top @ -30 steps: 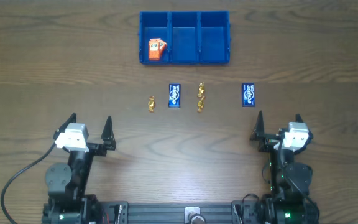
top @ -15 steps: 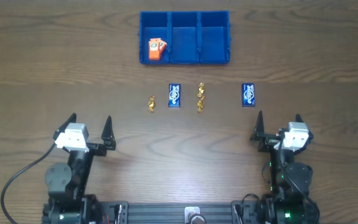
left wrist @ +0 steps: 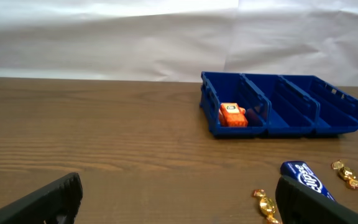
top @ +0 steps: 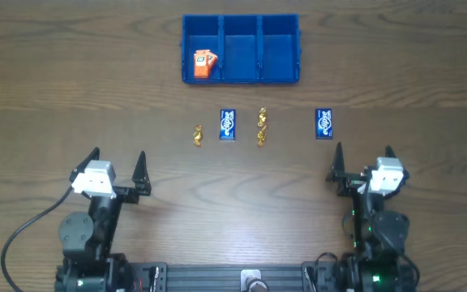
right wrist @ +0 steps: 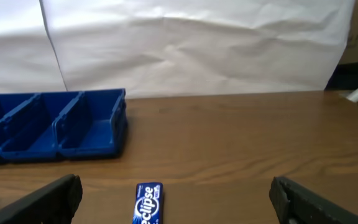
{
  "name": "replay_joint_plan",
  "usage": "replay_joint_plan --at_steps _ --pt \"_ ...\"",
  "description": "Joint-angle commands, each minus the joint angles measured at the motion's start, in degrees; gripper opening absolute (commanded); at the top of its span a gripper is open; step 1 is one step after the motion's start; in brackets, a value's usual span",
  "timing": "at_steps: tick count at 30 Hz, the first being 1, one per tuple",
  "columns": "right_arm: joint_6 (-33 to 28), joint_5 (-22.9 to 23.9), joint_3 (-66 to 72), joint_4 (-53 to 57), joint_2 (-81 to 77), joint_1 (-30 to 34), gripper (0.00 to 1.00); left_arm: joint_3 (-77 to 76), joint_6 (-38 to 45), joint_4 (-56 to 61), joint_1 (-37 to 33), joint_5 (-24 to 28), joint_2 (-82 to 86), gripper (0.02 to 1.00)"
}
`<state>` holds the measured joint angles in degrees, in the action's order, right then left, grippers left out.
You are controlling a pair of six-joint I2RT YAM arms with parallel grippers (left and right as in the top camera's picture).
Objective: Sort Candies Into Trays
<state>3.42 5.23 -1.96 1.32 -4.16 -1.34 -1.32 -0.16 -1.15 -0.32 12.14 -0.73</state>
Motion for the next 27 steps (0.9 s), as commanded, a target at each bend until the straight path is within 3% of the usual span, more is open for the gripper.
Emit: replay_joint_plan --at_steps 1,5,12,20,27 --pt "0.8 -1.1 -16.3 5.6 -16.5 0.3 1.0 1.0 0.0 -2.0 0.1 1.4 0.5 0.998" --pt "0.8 -1.2 -34.6 16.5 -34.8 0.3 1.0 1.0 0.0 -2.0 0.1 1.4 0.5 0.998" --pt "1.1 -2.1 -68.9 47.8 -70.1 0.3 0.998 1.0 0.0 -2.0 0.1 1.4 0.5 0.998" --pt "1.7 -6.9 -73.1 51.4 -91.5 0.1 1.0 1.0 0.0 -2.0 0.1 1.4 0.5 0.998" --pt "3.8 -6.8 -73.1 50.8 -100.5 -1.2 1.0 1.0 0.0 -2.0 0.1 1.4 0.5 0.998"
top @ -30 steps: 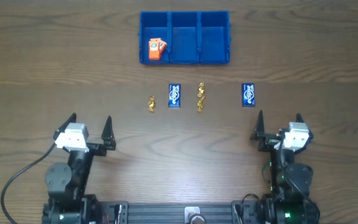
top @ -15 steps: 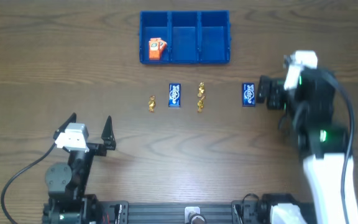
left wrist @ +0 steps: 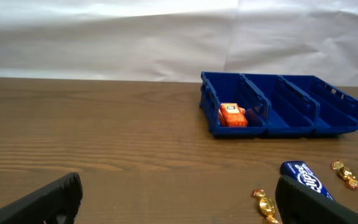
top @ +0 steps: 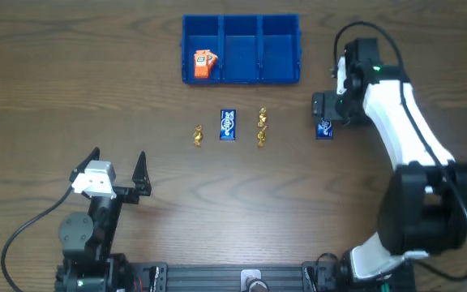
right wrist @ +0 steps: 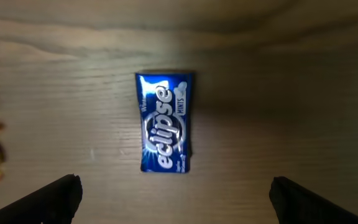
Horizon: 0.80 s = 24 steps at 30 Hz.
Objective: Sort Candies Into Trays
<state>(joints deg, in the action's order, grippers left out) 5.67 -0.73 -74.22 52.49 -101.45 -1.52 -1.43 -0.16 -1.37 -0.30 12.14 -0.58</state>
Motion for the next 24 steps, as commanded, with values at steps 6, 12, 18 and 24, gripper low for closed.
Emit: replay_joint_plan --at_steps 6,12,18,24 --pt "1.6 -0.2 -0.8 -1.0 -7.0 -2.2 1.0 1.2 0.0 -1.8 0.0 1.4 0.4 0.998" --pt "1.6 -0.2 -0.8 -1.8 -10.8 -2.2 0.996 1.2 0.0 -1.8 0.0 1.4 0.4 0.998" --pt "1.6 1.3 -0.2 -2.1 -10.9 -2.2 0.939 1.2 0.0 -1.8 0.0 1.4 0.4 0.998" --pt "1.6 2.2 0.3 -2.6 -11.1 -2.3 0.899 1.2 0.0 -1.8 0.0 1.4 0.4 0.998"
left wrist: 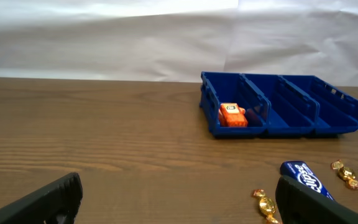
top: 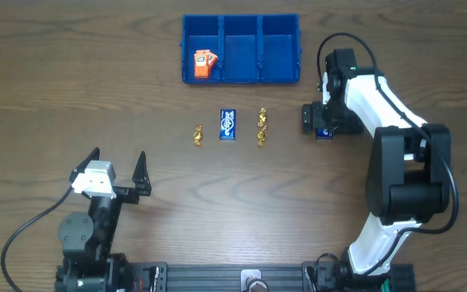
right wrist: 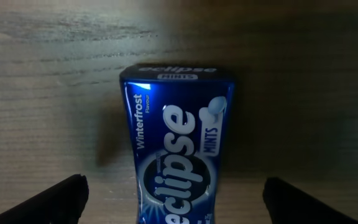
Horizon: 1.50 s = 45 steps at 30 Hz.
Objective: Sort Candies Into Trays
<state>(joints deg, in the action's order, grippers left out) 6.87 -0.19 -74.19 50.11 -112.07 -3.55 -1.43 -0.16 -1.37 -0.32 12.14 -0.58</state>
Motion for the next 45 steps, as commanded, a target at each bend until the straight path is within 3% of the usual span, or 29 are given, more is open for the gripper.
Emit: replay_joint_plan --at_steps 1,5,10,15,22,27,33,40,45 --pt "0.3 1.8 0.3 -0.3 -0.6 -0.3 0.897 1.2 0.0 -1.8 0.1 1.4 0.4 0.998" --pt "0.4 1.8 0.3 -0.9 -1.7 -0.9 0.866 1.2 0.0 -1.8 0.1 1.4 0.4 0.998" --pt "0.4 1.8 0.3 -1.4 -1.9 -1.1 0.66 1.2 0.0 -1.8 0.1 1.4 0.4 0.998" --pt "0.4 1.8 0.3 -1.7 -3.0 -1.1 0.608 1.2 0.0 -1.8 0.1 1.4 0.4 0.998" --pt "0.9 1.5 0.3 -1.9 -3.0 -1.2 0.351 1.2 0.0 -1.8 0.1 1.4 0.4 0.998" --pt "0.8 0.0 -1.7 -0.3 0.0 -1.4 0.329 1.2 0.0 -1.8 0.1 1.4 0.4 0.998" --pt "1.4 0.6 -11.5 3.0 14.1 -4.6 0.321 1.2 0.0 -1.8 0.1 1.4 0.4 1.0" --pt "4.0 13.4 -31.7 -2.7 7.8 -16.3 0.305 1.2 0.0 -1.8 0.1 1.4 0.4 0.998" --pt "9.6 14.8 -34.2 -9.0 -2.0 -21.1 0.305 1.2 0.0 -1.8 0.1 1.4 0.4 0.998"
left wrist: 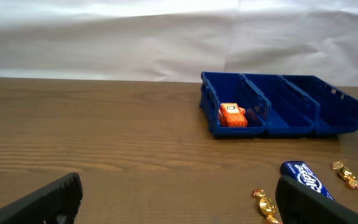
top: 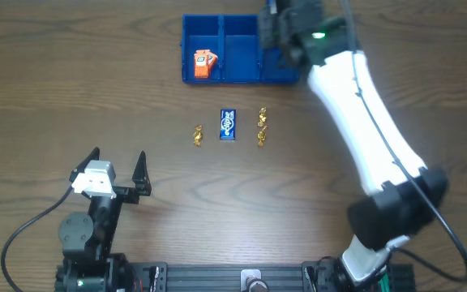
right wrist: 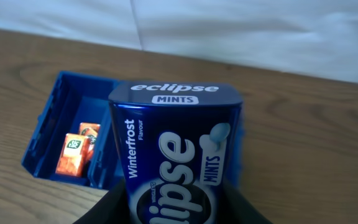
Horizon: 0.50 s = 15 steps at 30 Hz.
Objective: Sort Candies Into Trays
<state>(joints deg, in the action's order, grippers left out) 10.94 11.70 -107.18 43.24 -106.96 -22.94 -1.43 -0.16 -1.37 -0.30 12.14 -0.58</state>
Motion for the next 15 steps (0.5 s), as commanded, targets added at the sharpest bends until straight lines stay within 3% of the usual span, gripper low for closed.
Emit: replay_joint_plan --at_steps 1,7,15 --pt "5.6 1.2 -1.3 -3.1 -9.0 -2.0 0.305 1.2 0.0 -1.8 0.0 1.4 0.4 0.998" --pt "10.1 -0.6 -1.3 -7.1 -15.6 -3.0 0.303 1.2 0.0 -1.8 0.0 1.4 0.4 0.998" --pt "10.8 -0.2 -1.3 -9.9 -17.2 -3.4 0.301 1.2 0.0 -1.8 0.0 1.4 0.4 0.998"
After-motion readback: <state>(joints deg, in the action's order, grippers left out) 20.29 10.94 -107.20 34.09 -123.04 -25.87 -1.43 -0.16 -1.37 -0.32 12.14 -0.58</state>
